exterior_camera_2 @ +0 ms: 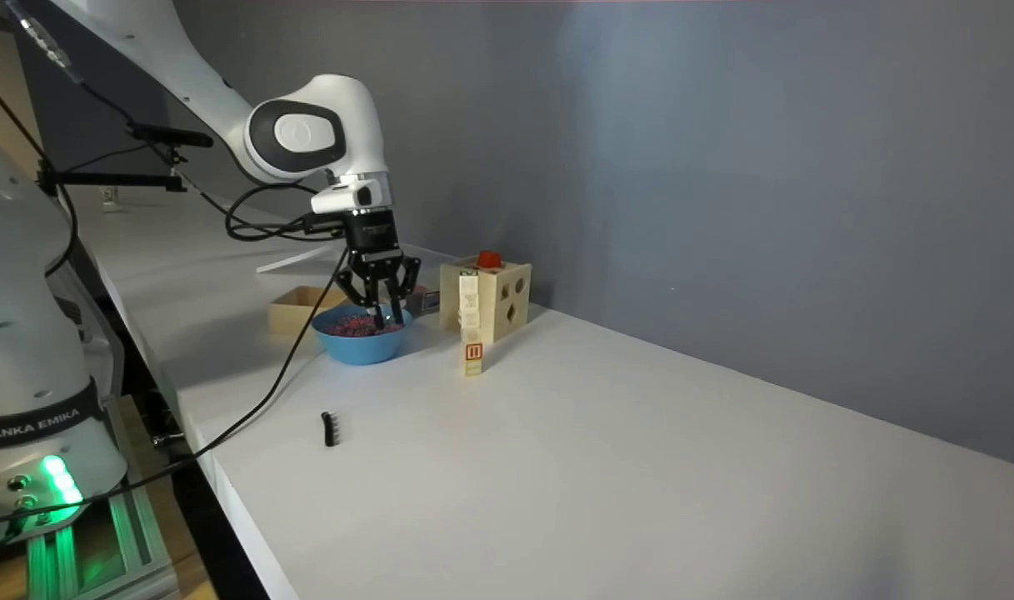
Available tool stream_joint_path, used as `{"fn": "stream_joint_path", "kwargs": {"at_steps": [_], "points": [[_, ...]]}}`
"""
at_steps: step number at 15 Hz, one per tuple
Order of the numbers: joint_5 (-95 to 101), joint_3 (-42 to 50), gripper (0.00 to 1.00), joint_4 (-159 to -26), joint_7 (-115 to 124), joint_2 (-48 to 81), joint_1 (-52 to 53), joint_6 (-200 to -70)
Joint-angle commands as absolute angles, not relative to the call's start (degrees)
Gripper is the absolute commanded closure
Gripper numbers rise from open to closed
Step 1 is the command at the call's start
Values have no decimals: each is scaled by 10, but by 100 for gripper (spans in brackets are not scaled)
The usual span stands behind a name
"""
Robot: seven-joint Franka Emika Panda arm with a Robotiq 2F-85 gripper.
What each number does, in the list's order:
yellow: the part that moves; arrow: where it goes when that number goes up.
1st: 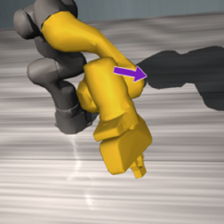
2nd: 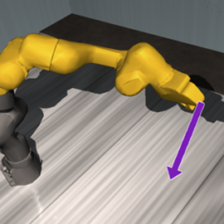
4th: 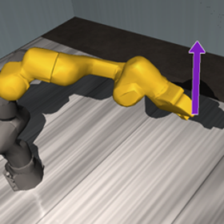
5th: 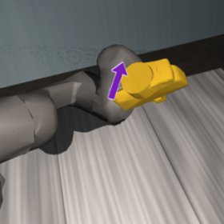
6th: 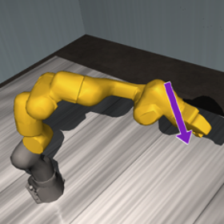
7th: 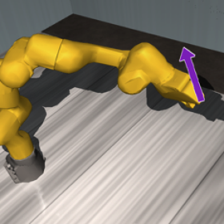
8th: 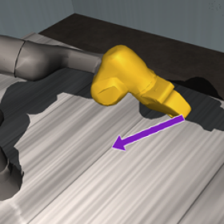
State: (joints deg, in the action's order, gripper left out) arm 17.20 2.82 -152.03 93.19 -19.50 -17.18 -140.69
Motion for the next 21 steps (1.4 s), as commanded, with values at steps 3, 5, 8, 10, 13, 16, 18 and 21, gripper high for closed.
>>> {"fn": "stream_joint_path", "kwargs": {"at_steps": [3,5,8,10,13,16,18,21], "points": [[70,68,93,-1521,861,-194,-155,-1438],[14,86,93,-1518,815,-194,-147,-1435],[-68,109,93,-1516,743,-193,-137,-1430],[-121,124,93,-1513,692,-195,-132,-1421],[-176,134,93,-1508,638,-194,-133,-1407],[-203,138,93,-1497,605,-190,-142,-1378],[-185,128,80,-1489,615,-183,-154,-1359],[-163,111,39,-1489,642,-181,-164,-1372]]}}
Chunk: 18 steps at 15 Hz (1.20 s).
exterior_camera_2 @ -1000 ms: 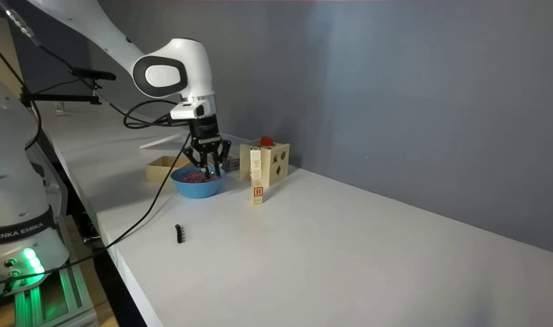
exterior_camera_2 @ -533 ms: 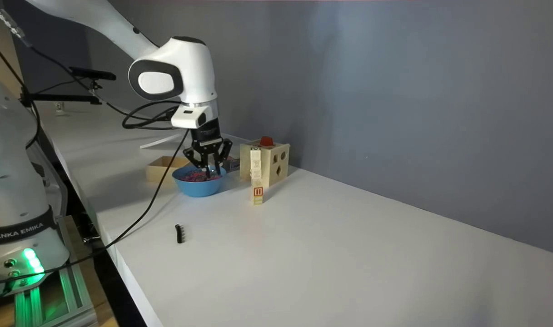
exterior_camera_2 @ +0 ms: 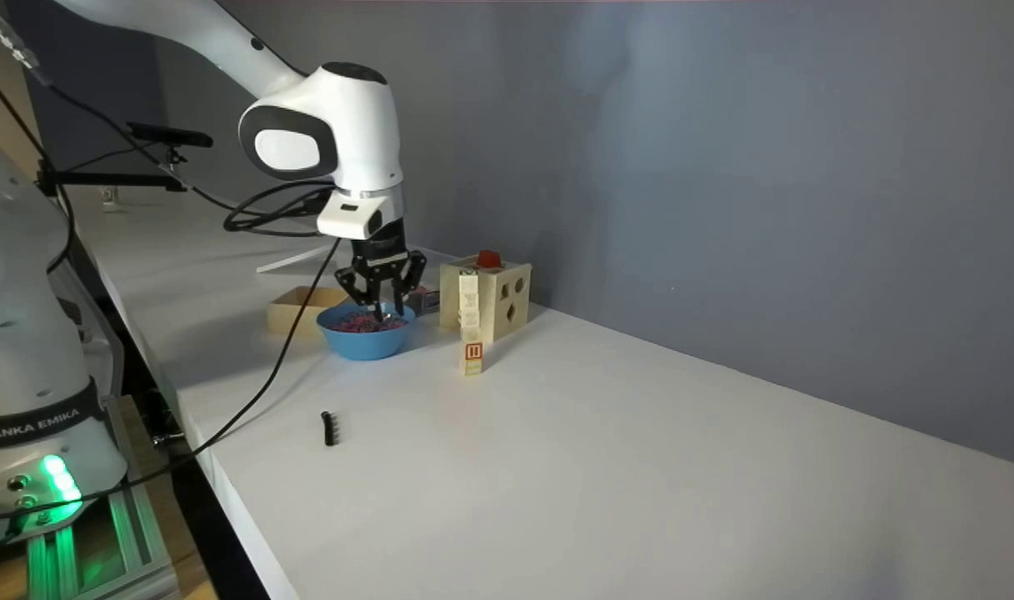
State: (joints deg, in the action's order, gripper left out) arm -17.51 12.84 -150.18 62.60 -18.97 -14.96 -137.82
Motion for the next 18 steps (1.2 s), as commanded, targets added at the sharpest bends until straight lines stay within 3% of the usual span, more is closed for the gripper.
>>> {"fn": "stream_joint_path", "kwargs": {"at_steps": [1,5,6,10,15,18], "points": [[-155,104,33,-1492,655,-181,-168,-1384],[-118,79,4,-1494,708,-182,-184,-1403],[-117,80,1,-1492,714,-186,-182,-1388],[-63,50,0,-1489,806,-187,-190,-1356],[110,-54,0,-1499,1035,-202,-252,-1381],[193,-60,0,-1472,1101,-176,-218,-1311]]}}
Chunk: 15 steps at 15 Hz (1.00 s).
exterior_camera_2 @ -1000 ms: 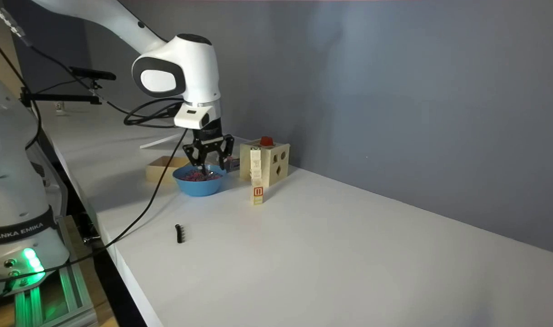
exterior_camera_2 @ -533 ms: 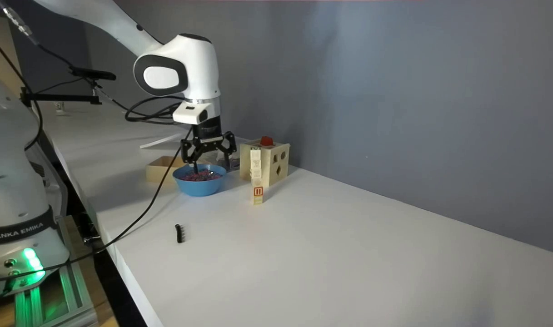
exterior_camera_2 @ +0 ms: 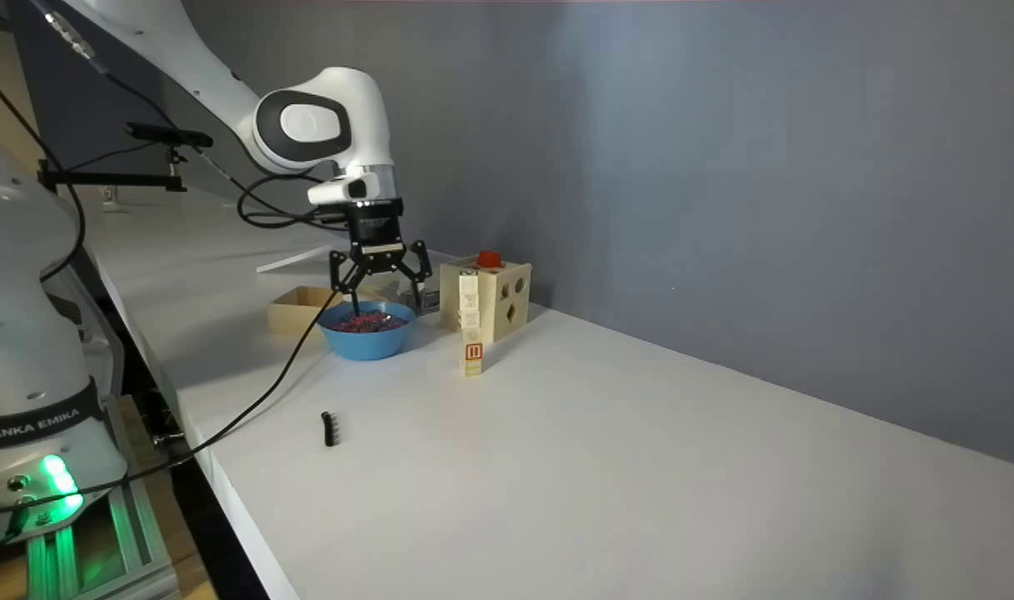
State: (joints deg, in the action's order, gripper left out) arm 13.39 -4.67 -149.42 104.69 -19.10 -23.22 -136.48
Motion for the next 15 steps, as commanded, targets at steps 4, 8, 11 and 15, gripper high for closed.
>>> {"fn": "stream_joint_path", "kwargs": {"at_steps": [4,8,11,15], "points": [[203,-45,0,-1436,1095,-134,-177,-1267],[272,-37,0,-1403,1096,-97,-162,-1269],[330,-32,0,-1400,1120,-82,-148,-1271],[329,-15,0,-1411,1113,-86,-128,-1279]]}}
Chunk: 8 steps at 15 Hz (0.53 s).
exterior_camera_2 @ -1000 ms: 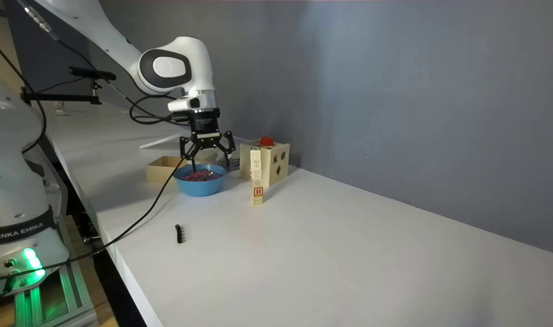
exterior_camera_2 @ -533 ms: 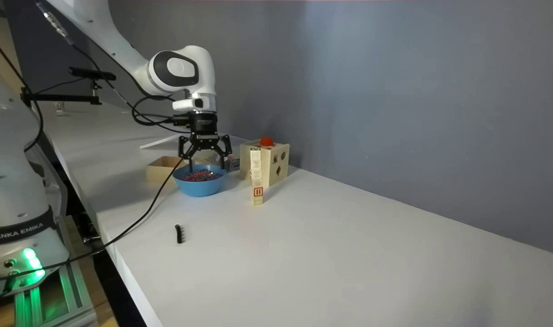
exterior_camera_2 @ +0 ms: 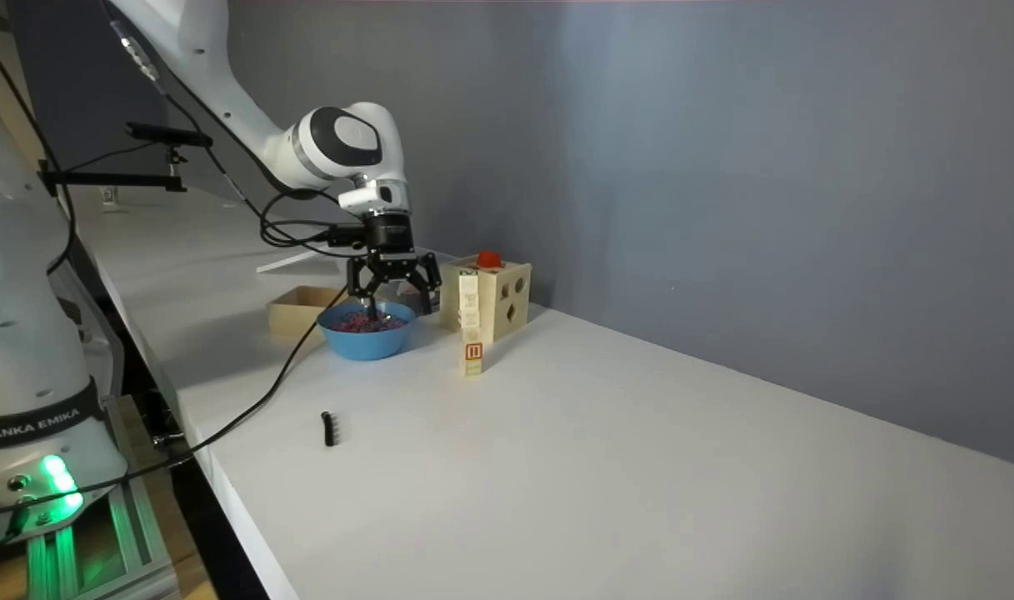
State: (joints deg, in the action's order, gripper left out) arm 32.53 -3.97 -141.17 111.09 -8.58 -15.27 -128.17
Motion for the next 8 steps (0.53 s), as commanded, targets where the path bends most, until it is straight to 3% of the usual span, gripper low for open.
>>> {"fn": "stream_joint_path", "kwargs": {"at_steps": [1,8], "points": [[329,-14,0,-1424,1119,-94,-123,-1288],[335,-3,0,-1490,1140,-137,-105,-1353]]}}
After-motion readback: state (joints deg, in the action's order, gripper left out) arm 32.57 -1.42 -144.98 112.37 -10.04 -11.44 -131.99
